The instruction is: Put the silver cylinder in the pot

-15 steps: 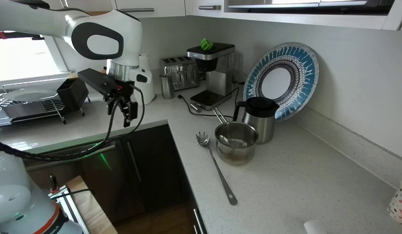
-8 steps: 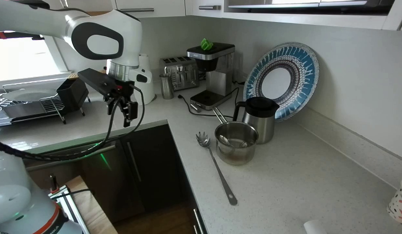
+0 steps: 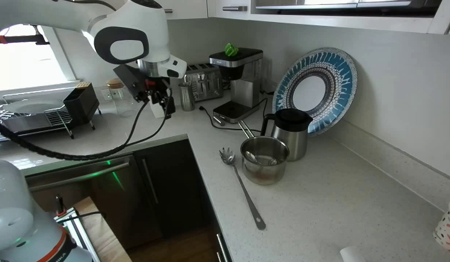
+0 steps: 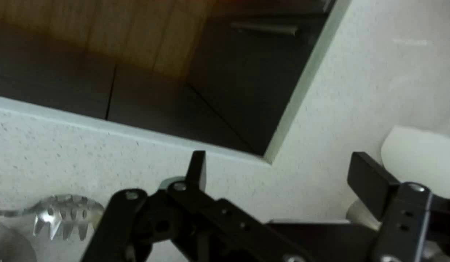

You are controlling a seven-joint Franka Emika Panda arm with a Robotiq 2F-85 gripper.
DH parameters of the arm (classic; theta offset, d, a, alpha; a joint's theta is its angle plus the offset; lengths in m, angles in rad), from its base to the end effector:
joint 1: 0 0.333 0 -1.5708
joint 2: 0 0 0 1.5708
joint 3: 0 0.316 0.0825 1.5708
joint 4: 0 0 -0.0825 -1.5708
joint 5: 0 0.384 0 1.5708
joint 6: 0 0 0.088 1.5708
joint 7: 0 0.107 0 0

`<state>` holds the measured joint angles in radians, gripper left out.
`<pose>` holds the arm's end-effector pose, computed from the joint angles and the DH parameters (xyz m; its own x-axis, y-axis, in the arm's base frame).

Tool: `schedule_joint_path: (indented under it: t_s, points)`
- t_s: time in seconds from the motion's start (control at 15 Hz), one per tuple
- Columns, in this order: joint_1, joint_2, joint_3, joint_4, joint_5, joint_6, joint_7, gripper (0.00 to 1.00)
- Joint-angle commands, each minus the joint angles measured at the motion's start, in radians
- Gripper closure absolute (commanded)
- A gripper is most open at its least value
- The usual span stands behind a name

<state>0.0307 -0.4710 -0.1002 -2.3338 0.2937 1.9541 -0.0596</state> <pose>0.4201 -0.0141 0.5245 0.9897 -0.1133 0.0878 -0.0803 -0.9455 -0.3156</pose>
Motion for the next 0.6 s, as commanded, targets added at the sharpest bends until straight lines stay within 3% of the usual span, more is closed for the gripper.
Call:
schedule_joint_path:
  t_s: [0.0,0.07,0.4,0.47,0.53]
  points:
    - [-0.007,0.172,0.039,0.120,0.083,0.219,0.100,0.00]
    - [-0.014,0.213,0.064,0.140,0.054,0.312,0.140,0.00]
    - [-0.047,0.437,0.122,0.312,-0.306,0.255,0.307,0.00]
    - [-0.027,0.350,0.104,0.232,-0.210,0.295,0.247,0.00]
    - [-0.027,0.382,0.106,0.250,-0.225,0.298,0.259,0.00]
